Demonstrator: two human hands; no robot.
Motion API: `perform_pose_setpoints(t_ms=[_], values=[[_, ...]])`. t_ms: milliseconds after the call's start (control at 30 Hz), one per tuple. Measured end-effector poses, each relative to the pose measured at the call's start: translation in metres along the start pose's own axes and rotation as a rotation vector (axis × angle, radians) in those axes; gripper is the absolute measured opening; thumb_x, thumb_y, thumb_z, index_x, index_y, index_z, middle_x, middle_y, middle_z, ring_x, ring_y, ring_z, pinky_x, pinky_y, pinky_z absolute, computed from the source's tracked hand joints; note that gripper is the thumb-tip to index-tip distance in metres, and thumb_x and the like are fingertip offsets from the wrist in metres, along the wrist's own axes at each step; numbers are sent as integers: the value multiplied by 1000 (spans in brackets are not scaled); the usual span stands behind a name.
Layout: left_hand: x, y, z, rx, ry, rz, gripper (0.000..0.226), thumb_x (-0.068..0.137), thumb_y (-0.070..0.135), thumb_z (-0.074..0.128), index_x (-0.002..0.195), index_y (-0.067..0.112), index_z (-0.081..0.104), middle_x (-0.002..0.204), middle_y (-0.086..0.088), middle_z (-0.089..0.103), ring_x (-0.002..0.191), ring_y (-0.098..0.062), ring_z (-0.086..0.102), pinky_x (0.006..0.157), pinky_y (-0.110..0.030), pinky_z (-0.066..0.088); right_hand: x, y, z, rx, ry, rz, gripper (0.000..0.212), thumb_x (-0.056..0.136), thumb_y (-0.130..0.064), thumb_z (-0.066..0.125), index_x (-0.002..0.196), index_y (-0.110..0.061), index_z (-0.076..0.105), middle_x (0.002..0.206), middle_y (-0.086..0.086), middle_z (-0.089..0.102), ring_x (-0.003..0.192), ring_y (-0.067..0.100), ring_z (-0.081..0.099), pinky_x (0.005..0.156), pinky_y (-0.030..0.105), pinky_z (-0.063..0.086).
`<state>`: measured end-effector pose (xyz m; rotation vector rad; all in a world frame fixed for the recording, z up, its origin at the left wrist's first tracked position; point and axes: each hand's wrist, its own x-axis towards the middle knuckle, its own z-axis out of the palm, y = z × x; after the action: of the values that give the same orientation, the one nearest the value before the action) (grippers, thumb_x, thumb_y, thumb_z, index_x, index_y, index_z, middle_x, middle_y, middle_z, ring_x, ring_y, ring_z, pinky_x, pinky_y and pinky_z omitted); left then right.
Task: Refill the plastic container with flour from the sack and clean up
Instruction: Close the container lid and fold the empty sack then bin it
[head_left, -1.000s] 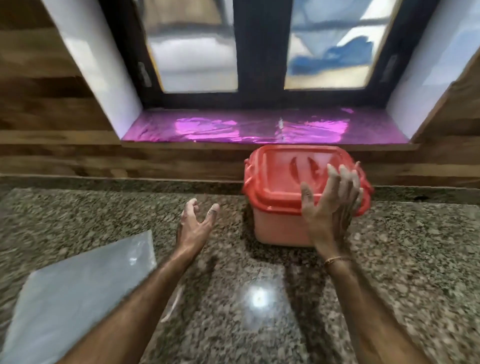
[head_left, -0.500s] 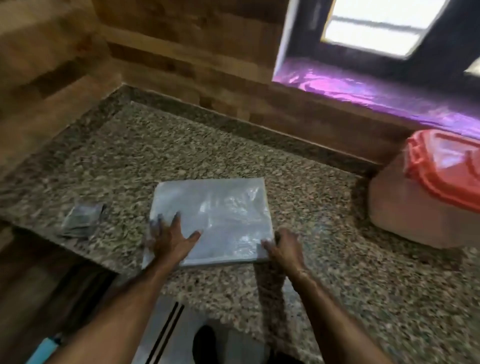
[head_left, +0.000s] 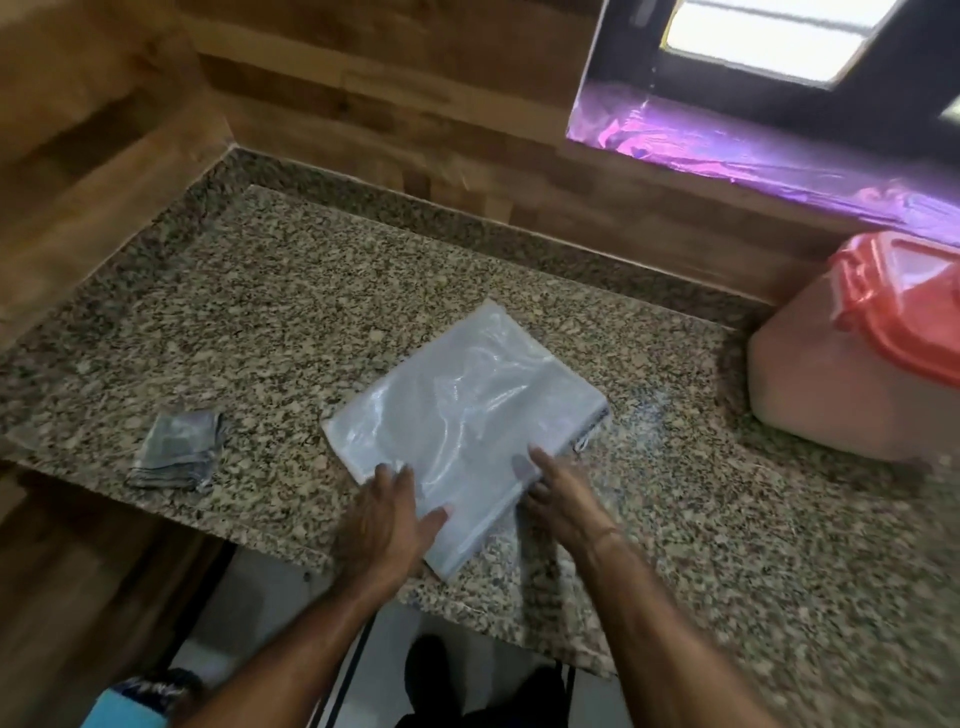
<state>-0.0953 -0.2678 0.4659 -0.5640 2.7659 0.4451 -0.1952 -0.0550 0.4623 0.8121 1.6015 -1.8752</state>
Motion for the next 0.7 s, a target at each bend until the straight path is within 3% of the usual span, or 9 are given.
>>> perform_pose_setpoints(t_ms=[133,233,300,400,500,567,633,700], values=[[31,3,-17,-96,105,27,60,91,66,59,134,25,62,137,-8,55,125,-28,49,98,-45,47,12,5,15,-158,139,-70,19,88,-13,76,101,2,73,95,17,80,91,36,78,86,56,64],[68,-1,-35,-123,118,-83,72,92,59,64,150,21,45,151,-14,43,136,-35,41,108,-51,38,20,7,-4,-273,171,-93,19,88,-20,73,95,-2,72,99,21,78,95,38,76,86,59,62],[82,-1,-43,-161,68,-131,72,93,56,65,150,17,44,150,-14,44,134,-37,45,108,-51,43,19,5,-20,-333,176,-118,15,96,-16,66,95,-3,72,101,20,78,95,38,75,85,53,64],[90,2,-36,-256,55,-110,57,90,51,71,134,18,57,136,-10,54,114,-35,60,93,-48,55,8,-2,-38,-391,203,-180,19,102,-13,56,91,-10,71,100,13,76,90,31,73,81,40,61],[92,16,-31,-465,13,-142,43,88,45,76,118,18,61,114,-4,69,97,-30,67,84,-38,56,0,-4,-56,-464,209,-203,18,100,-20,57,105,-15,74,107,9,77,100,31,73,93,50,61],[90,25,-27,-550,-27,-185,30,87,41,79,94,19,60,96,-3,68,88,-26,65,81,-34,54,-2,-5,-69,-500,245,-180,25,94,-32,64,103,-13,77,100,7,79,94,30,75,90,52,62],[86,28,-21,-597,-69,-222,35,85,40,82,74,22,54,77,2,61,81,-23,61,82,-34,54,-4,-8,-80,-540,317,-158,30,85,-42,71,92,-14,78,90,3,80,85,27,77,84,50,64],[81,31,-15,-674,-107,-236,38,86,33,83,64,20,54,66,11,52,78,-19,57,82,-32,50,-12,-17,-88,-533,349,-138,24,90,-37,75,82,-14,75,82,2,77,76,24,74,73,41,65]])
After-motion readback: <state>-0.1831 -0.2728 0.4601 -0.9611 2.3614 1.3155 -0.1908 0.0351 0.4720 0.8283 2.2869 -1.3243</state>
